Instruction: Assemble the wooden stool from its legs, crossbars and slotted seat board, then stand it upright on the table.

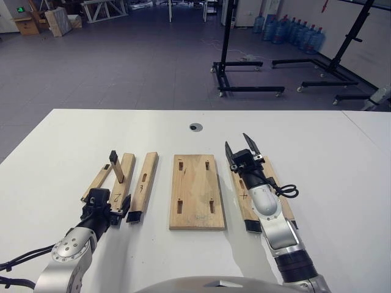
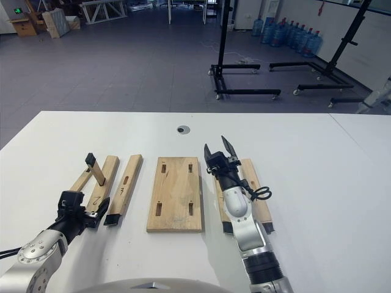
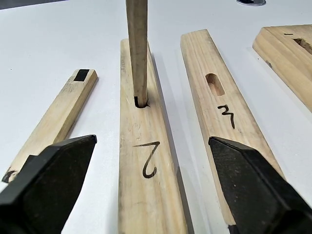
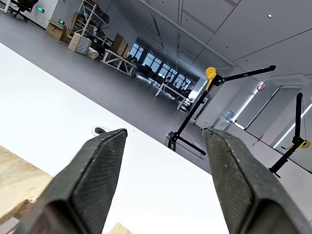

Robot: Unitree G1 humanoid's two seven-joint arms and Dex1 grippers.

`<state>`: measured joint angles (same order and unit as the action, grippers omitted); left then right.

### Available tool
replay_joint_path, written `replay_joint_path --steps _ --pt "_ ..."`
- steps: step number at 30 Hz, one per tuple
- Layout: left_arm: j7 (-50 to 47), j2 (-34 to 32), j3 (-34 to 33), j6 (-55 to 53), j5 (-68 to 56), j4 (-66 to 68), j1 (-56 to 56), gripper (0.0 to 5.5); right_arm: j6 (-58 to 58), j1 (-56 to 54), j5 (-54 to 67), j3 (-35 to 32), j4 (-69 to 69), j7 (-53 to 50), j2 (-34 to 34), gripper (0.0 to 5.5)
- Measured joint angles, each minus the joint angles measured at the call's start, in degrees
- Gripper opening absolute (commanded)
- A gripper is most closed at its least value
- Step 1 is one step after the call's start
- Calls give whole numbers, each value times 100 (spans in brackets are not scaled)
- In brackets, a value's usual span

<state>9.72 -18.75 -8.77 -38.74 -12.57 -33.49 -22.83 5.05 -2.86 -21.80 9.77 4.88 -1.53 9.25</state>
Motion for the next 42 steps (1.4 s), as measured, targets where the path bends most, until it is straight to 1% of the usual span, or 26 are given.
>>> replay_joint_path --steps 8,15,18,20,26,29,30,33,34,42 --pt "-391 45 10 -858 197 38 204 420 -80 2 94 -28 2 67 -19 287" --pt "-414 36 166 -1032 286 125 347 420 -113 20 102 -16 20 83 -45 287" --pt "-369 39 112 -1095 259 346 590 420 -115 19 104 -10 21 82 -75 287" --pt "-361 40 85 -1130 230 507 774 392 -113 17 106 1 19 92 -80 287" --pt "-366 214 4 -1333 139 541 827 311 -112 -45 146 19 5 201 -68 287" --pt "-340 183 62 -1368 144 587 863 260 -112 -63 152 22 4 244 -66 287" --pt "-311 164 76 -1370 146 612 879 253 -112 -82 154 24 5 262 -67 287" --pt "-265 38 148 -1370 163 629 884 210 -112 -122 157 14 5 293 -65 287" --pt "-251 14 154 -1369 173 635 884 202 -112 -122 158 6 5 298 -64 287" --pt "-196 72 34 -1265 162 756 916 202 -100 -177 155 -2 -59 283 -80 287"
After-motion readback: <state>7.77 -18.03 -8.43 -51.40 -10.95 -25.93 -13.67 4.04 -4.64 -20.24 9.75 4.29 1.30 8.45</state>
